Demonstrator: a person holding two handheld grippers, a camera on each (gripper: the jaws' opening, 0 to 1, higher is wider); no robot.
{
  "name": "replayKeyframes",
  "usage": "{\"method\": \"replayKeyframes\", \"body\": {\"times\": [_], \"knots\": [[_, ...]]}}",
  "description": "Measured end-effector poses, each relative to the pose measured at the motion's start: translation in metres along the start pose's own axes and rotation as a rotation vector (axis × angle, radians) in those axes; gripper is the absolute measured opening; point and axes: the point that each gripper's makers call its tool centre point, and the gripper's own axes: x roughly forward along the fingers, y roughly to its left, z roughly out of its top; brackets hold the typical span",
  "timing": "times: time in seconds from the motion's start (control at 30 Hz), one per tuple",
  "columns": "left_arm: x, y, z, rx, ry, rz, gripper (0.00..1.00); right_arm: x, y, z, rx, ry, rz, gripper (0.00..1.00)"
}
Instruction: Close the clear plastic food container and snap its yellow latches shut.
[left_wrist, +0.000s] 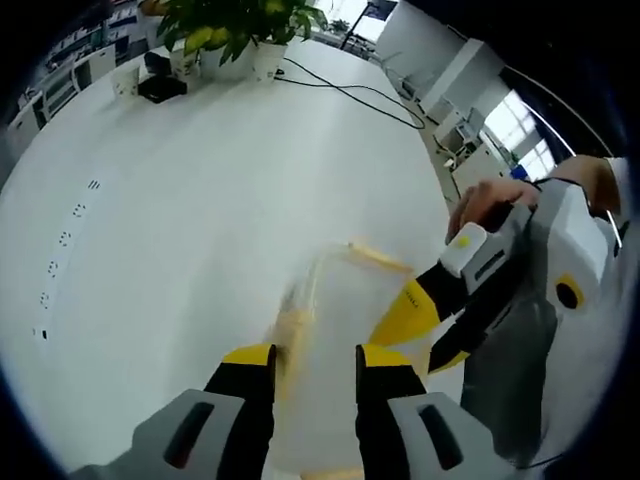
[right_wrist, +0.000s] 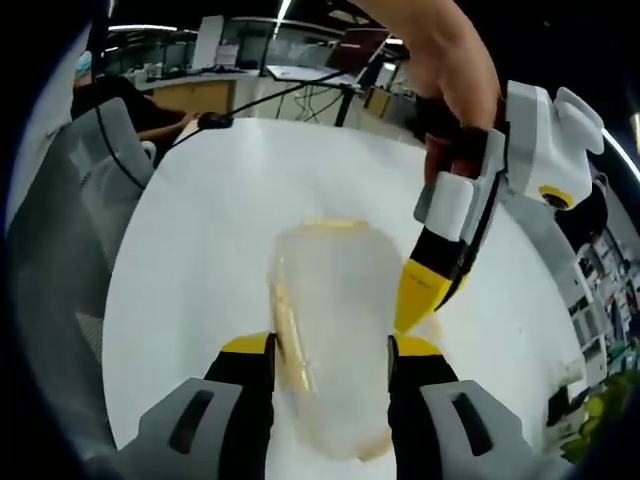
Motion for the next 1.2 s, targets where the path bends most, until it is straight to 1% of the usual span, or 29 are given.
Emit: {"method": "replayKeyframes", "body": {"times": [0.07,0.1,0.13,0.3,0.37,0.53,0.63,0.67,0.9,1.2], "knots": [[0.001,-0.001,0.001,0.014,-0.001,0.000,0.26,0.001,0.001,0.000,-0.029,0.002,-0.004,0.42],[0.002,-0.003,0.001,0.015,0.001,-0.010,0.26,0.002,0.002,0.000,-0.031,0.002,-0.005,0.41],[0.003,-0.003,0.001,0.019,0.003,-0.003,0.26,0.002,0.002,0.000,-0.039,0.004,-0.005,0.41],[0.004,-0.004,0.002,0.032,0.003,-0.017,0.28,0.002,0.003,0.001,-0.059,-0.001,-0.015,0.39],[0.005,-0.004,0.003,0.034,0.007,-0.022,0.29,0.002,0.005,0.001,-0.079,-0.004,-0.018,0.38],[0.007,-0.004,0.003,0.043,0.029,-0.036,0.29,0.003,0.005,0.001,-0.082,0.001,-0.026,0.38],[0.009,-0.001,0.003,0.035,0.037,-0.053,0.29,0.004,0.005,0.000,-0.096,0.003,-0.033,0.38],[0.009,-0.001,0.001,0.012,0.043,-0.057,0.29,0.004,0.005,0.001,-0.093,0.003,-0.035,0.38],[0.010,0.001,0.002,-0.010,0.035,-0.087,0.29,0.004,0.004,0.000,-0.090,0.001,-0.043,0.37],[0.012,-0.001,0.002,-0.021,0.025,-0.100,0.29,0.005,0.003,0.000,-0.098,0.004,-0.045,0.37]]}}
